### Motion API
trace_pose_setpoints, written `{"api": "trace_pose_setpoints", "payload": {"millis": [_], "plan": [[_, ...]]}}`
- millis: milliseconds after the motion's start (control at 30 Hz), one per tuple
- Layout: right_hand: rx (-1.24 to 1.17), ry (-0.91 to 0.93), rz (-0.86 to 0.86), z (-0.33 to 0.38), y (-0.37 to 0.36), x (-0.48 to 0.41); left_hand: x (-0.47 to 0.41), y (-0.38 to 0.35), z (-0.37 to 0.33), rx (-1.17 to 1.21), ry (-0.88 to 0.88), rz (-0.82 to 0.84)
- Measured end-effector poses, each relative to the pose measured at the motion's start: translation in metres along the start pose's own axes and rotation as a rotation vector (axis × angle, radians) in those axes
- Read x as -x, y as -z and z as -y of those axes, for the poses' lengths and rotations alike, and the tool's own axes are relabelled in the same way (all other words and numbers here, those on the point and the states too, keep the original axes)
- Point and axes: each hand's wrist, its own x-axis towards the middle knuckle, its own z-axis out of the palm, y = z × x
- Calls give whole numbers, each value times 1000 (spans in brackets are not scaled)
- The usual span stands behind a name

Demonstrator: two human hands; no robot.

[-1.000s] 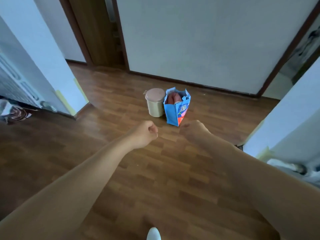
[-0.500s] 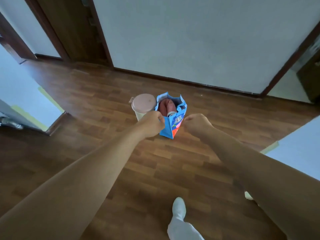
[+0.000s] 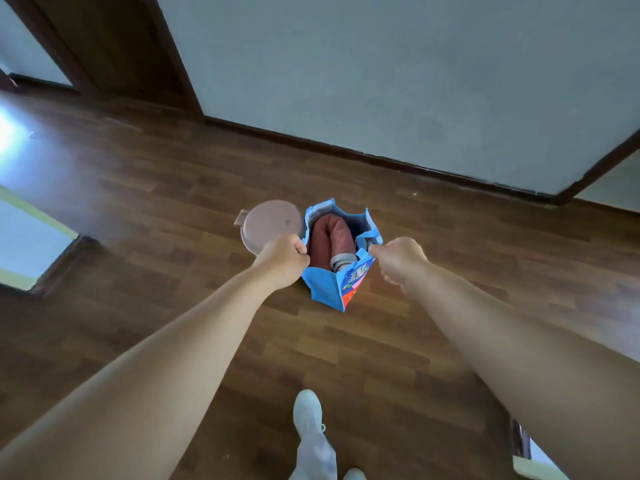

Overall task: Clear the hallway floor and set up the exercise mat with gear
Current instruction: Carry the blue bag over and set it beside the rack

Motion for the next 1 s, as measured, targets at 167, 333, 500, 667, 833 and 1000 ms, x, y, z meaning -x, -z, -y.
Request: {"api": "trace_pose_setpoints", "payload": {"millis": [167, 333, 500, 667, 833, 1000], "plan": [[-9, -82, -22, 3, -36, -106, -109, -14, 23, -73, 20, 40], [78, -101, -34, -16, -75, -207, -210, -48, 52, -124, 49, 41], [177, -60, 37, -37, -113, -295, -287, -106, 81, 5, 40, -35], [173, -32, -63, -67, -153, -359, -343, -170, 115, -2, 6, -88], [264, -233, -325, -104, -162, -411, -390, -202, 145, -251, 196, -144], [142, -301, -338, -126, -170, -447, -428, -216, 147, -220, 199, -167]]}}
